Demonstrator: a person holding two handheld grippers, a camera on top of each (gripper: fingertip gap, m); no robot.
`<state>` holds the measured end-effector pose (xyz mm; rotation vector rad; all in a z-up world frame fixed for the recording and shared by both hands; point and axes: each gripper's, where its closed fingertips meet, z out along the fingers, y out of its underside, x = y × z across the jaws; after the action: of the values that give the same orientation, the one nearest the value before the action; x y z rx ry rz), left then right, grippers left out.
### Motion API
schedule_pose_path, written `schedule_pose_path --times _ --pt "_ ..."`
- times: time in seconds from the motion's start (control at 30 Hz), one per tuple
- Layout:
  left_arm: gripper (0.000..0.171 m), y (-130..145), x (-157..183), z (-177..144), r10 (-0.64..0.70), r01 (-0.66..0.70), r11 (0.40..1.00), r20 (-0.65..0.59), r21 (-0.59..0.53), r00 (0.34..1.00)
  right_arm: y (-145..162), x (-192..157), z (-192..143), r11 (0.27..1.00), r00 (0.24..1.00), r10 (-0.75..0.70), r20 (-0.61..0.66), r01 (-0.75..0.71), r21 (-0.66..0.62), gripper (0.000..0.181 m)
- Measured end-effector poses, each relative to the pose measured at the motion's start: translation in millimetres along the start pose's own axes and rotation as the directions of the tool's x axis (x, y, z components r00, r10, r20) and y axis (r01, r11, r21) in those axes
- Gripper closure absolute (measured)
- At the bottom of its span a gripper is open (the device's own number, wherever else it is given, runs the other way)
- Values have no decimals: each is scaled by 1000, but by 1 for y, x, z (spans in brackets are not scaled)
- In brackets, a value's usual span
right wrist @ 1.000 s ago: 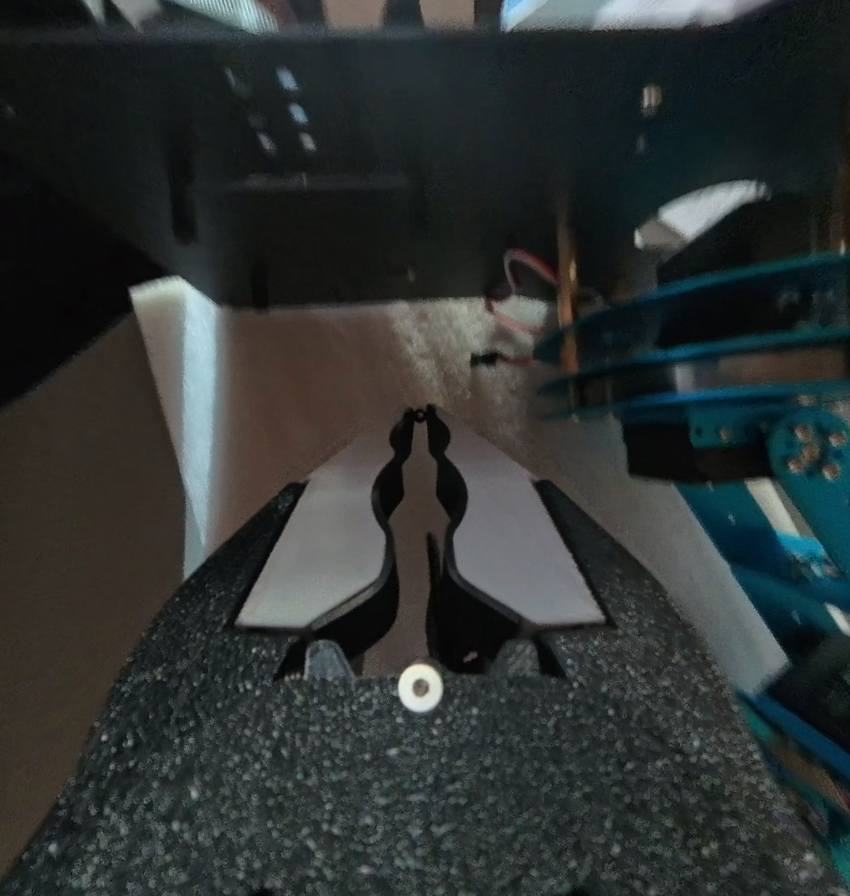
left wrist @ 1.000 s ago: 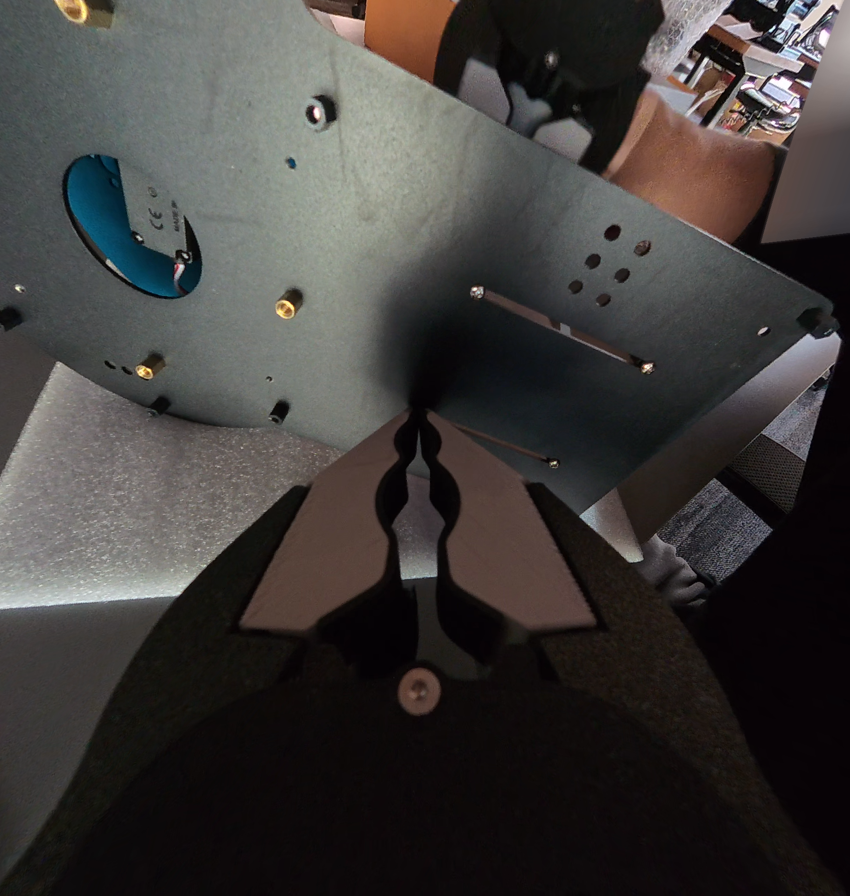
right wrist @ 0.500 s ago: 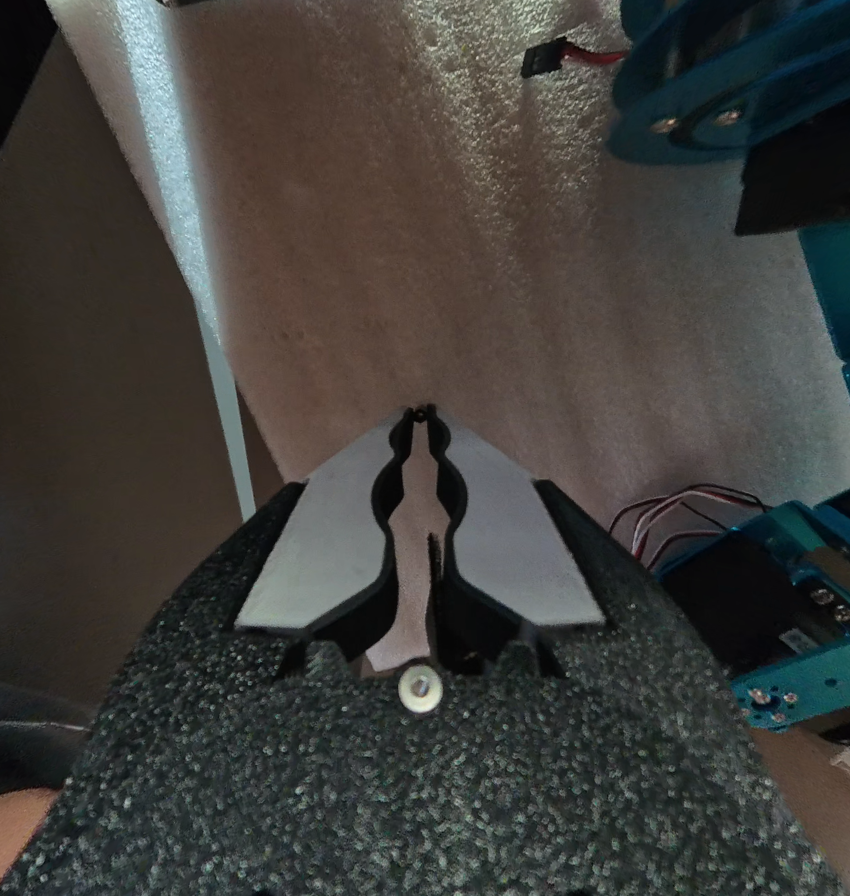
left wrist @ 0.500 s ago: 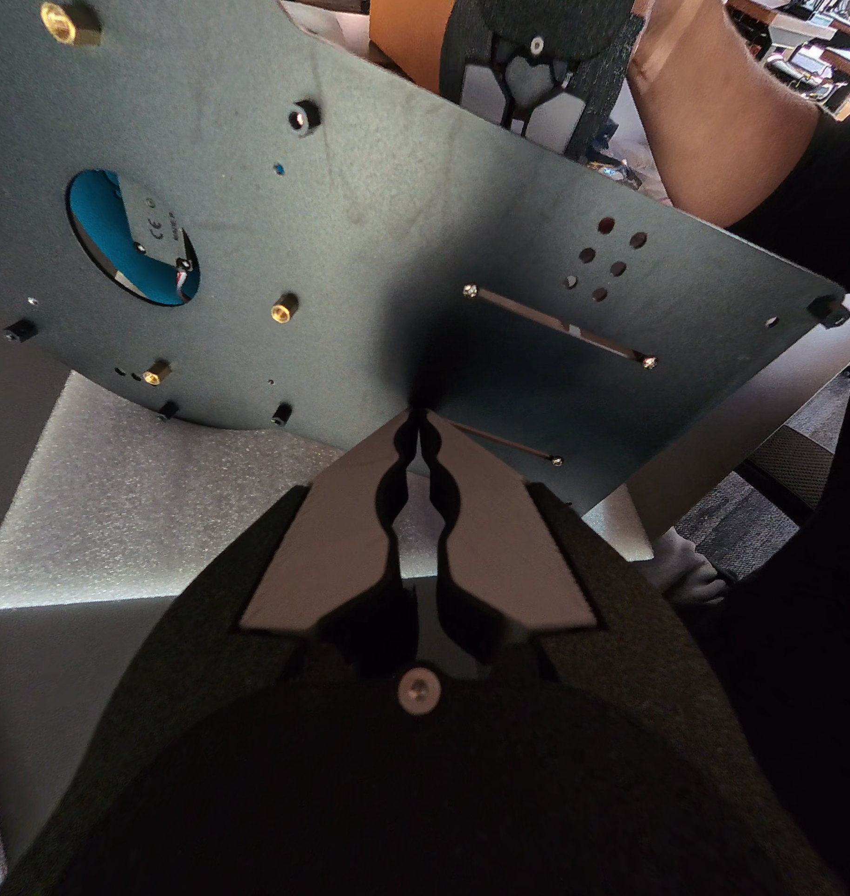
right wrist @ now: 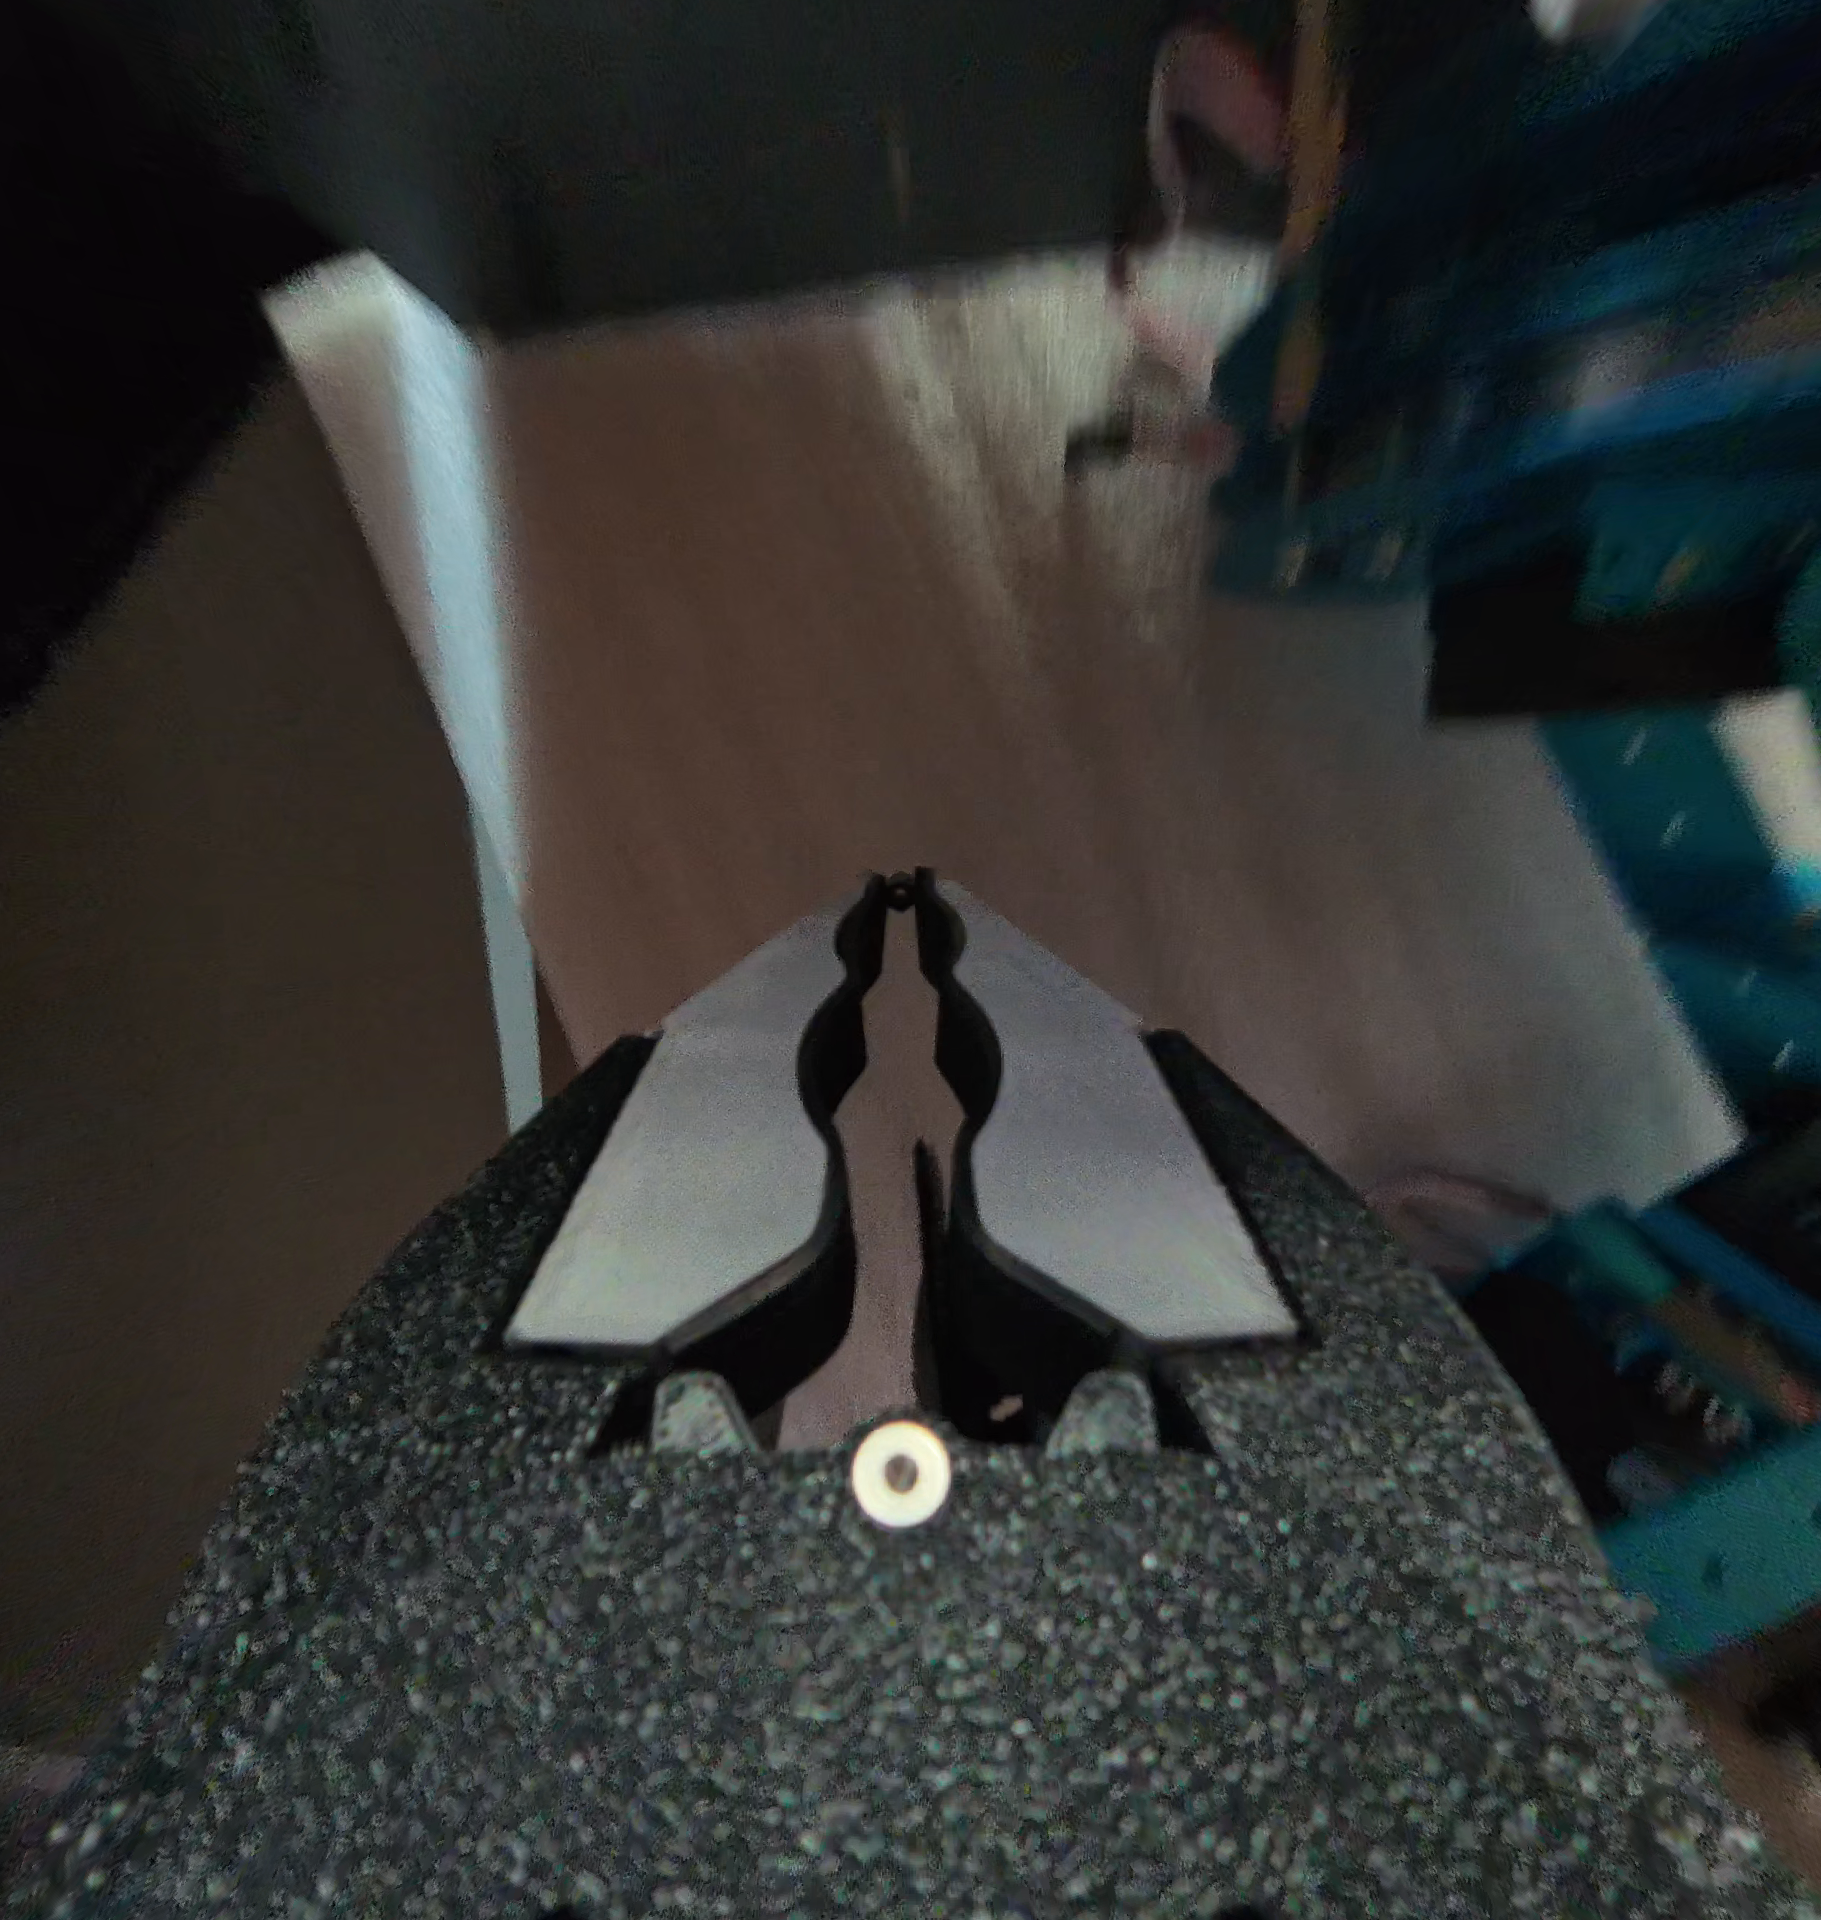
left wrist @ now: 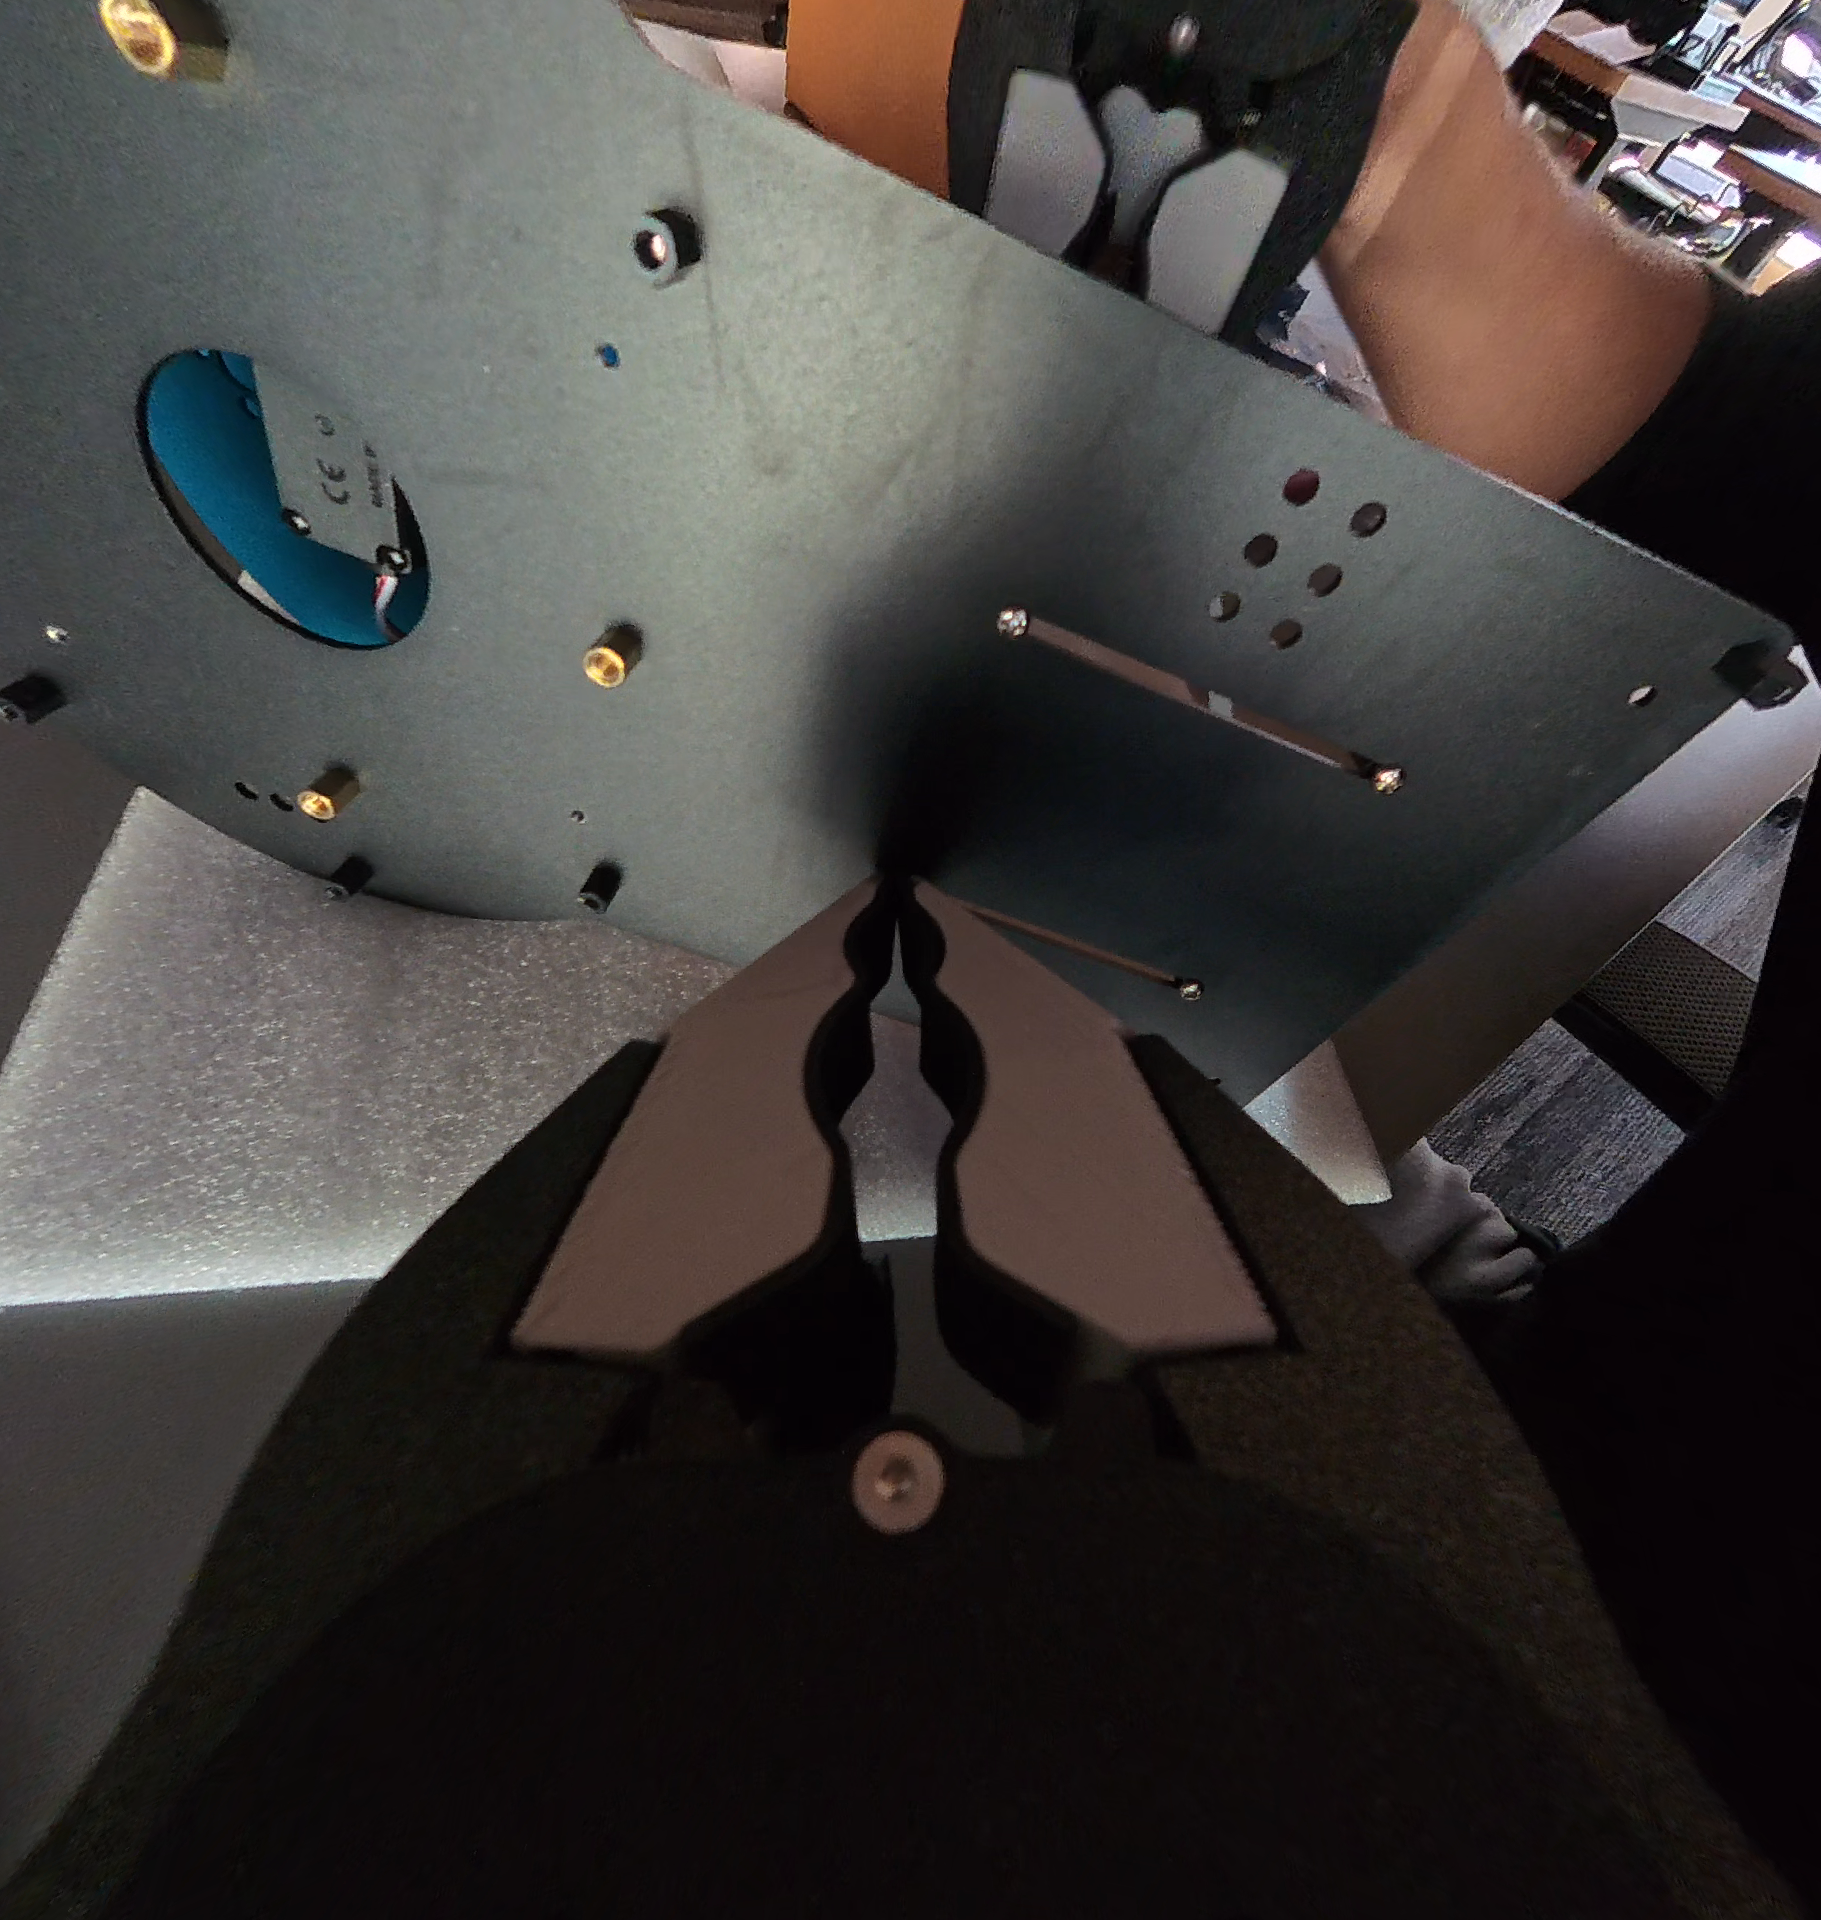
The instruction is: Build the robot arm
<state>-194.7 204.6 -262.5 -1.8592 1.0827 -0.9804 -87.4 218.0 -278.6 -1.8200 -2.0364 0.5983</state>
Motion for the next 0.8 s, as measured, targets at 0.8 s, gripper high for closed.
schedule_pose_path --times 0.8 --pt "171 0 0 0 -28 28 999 1 23 1000 -97 8 39 423 552 557 621 -832 360 179"
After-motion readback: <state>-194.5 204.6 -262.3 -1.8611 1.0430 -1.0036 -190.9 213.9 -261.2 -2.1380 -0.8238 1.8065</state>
